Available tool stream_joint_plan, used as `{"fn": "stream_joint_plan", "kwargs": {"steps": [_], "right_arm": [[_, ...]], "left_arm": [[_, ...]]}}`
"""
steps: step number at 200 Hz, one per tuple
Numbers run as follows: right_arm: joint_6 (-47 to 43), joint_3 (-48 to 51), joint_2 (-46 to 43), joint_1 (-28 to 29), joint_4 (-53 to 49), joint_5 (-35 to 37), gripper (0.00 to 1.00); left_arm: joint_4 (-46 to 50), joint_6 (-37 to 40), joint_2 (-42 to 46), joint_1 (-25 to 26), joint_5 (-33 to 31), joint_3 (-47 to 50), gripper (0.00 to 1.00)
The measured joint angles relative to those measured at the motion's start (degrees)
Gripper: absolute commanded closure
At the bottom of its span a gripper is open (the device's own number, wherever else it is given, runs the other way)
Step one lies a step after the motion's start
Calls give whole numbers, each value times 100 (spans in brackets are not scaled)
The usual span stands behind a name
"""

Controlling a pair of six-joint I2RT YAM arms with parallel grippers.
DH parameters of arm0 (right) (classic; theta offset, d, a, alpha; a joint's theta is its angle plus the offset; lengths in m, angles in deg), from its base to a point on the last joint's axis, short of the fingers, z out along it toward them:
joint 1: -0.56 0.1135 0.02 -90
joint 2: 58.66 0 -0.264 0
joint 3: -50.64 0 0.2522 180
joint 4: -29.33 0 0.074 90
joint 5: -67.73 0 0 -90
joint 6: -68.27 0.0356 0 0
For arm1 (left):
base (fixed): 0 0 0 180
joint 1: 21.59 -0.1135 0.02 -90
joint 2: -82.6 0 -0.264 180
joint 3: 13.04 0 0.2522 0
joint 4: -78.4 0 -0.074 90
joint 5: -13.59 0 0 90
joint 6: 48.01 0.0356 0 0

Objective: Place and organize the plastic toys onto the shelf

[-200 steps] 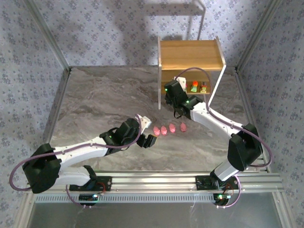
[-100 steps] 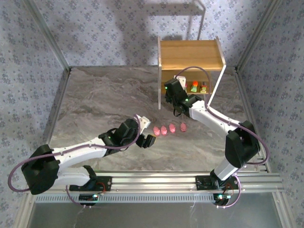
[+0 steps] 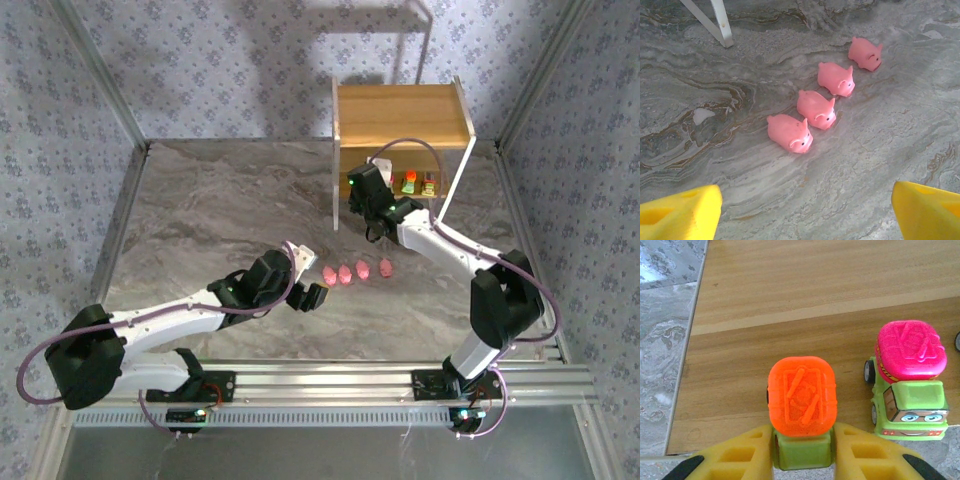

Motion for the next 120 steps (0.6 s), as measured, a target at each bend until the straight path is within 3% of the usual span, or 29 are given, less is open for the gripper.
{"fn": "stream_joint_plan", "kwargs": {"steps": [120], "right_arm": [[-162,-186,136,-101,136,2,70]], "left_arm": [[0,0,0,0,-24,0,12]]}}
